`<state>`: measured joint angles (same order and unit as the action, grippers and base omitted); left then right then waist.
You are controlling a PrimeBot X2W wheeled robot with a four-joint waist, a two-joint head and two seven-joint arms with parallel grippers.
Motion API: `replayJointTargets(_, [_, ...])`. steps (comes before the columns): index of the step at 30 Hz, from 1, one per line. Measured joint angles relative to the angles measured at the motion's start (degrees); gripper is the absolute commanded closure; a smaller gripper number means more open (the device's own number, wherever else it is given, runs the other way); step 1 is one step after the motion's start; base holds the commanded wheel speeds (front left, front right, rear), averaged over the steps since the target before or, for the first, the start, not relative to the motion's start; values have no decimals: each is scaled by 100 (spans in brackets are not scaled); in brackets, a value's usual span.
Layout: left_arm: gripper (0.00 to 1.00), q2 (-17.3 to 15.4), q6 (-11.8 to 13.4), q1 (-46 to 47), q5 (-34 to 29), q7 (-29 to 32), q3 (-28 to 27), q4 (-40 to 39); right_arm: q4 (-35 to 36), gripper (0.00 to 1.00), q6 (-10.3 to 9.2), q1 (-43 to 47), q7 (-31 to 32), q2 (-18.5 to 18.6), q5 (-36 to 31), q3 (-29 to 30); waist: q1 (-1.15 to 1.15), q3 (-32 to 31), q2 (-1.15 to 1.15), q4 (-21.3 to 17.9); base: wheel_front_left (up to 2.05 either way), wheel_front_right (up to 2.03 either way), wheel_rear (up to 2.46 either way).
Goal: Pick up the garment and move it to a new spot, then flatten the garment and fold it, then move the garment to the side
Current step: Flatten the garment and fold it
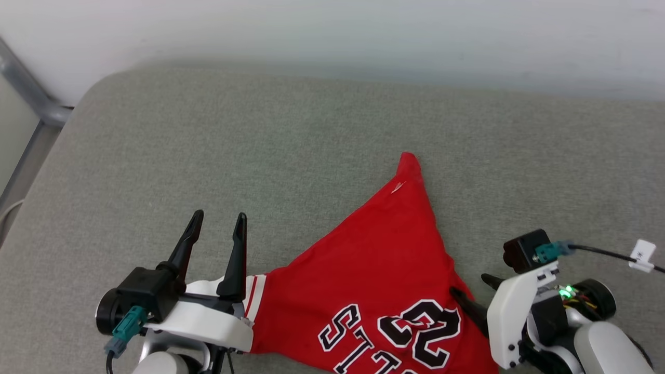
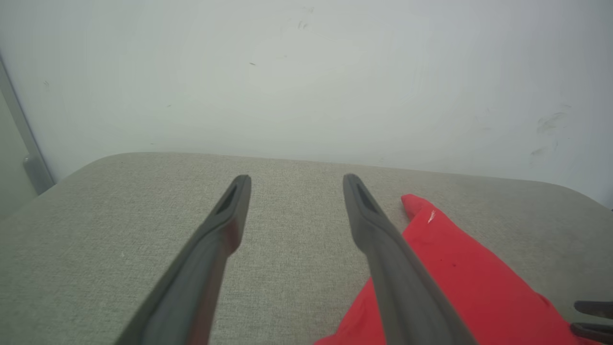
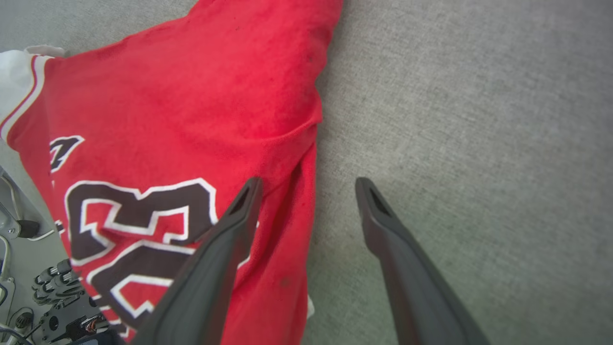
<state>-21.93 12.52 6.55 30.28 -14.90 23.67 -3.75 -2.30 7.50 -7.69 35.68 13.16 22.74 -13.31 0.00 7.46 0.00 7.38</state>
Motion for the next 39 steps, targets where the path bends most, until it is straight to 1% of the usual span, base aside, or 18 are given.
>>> replayJointTargets(4, [0,124,-100,103,-93,0,-23,8,-481,0,1,-453,175,230,52,-365,0,213,0,123,0,0,0])
replayJointTargets(9, [0,264,-235,258,-221,-1,-83,24,-1149,0,1,-804,410,413,270,-782,0,475,0,259,0,0,0])
replayJointTargets(10, [0,296,-254,280,-246,-1,-91,34,-1239,16,1,-849,480,435,316,-843,0,508,0,291,0,0,0])
replayJointTargets(11, [0,323,-281,293,-260,-1,-113,44,-1300,72,0,-900,548,439,397,-883,0,538,0,321,0,0,0])
replayJointTargets(12, [0,348,-296,304,-285,-1,-131,54,-1337,100,-1,-933,603,448,483,-911,0,560,0,344,0,0,0])
replayJointTargets(15, [0,410,-327,307,-333,-1,-214,92,-1369,100,0,-1052,694,482,682,-1002,0,600,0,369,0,0,0])
replayJointTargets(20, [0,498,-389,284,-385,-8,-323,165,-1139,100,7,-1328,450,536,689,-1066,0,596,0,301,0,0,0])
replayJointTargets(24, [0,524,-445,266,-397,-15,-352,224,-884,100,1,-2079,224,542,468,-935,0,643,0,203,0,0,0])
replayJointTargets(28, [0,578,-502,421,-454,-16,-327,237,-942,100,2,-2811,221,491,211,-827,0,763,0,220,0,0,0])
replayJointTargets(32, [0,683,-605,624,-515,-16,-288,265,-1300,100,1,-3516,198,491,42,-712,0,947,0,313,0,0,0])
replayJointTargets(36, [0,826,-701,756,-577,-16,-289,312,-1790,100,1,-4139,-118,503,-111,-509,0,1165,0,440,0,0,0])
replayJointTargets(37, [0,928,-790,828,-622,-16,-314,370,-2240,100,1,-4379,-422,499,-246,-409,1,1318,0,546,0,0,0])
replayJointTargets(39, [0,990,-845,857,-655,-16,-335,413,-2587,100,1,-4389,-632,481,-304,-359,1,1393,0,617,0,0,0])
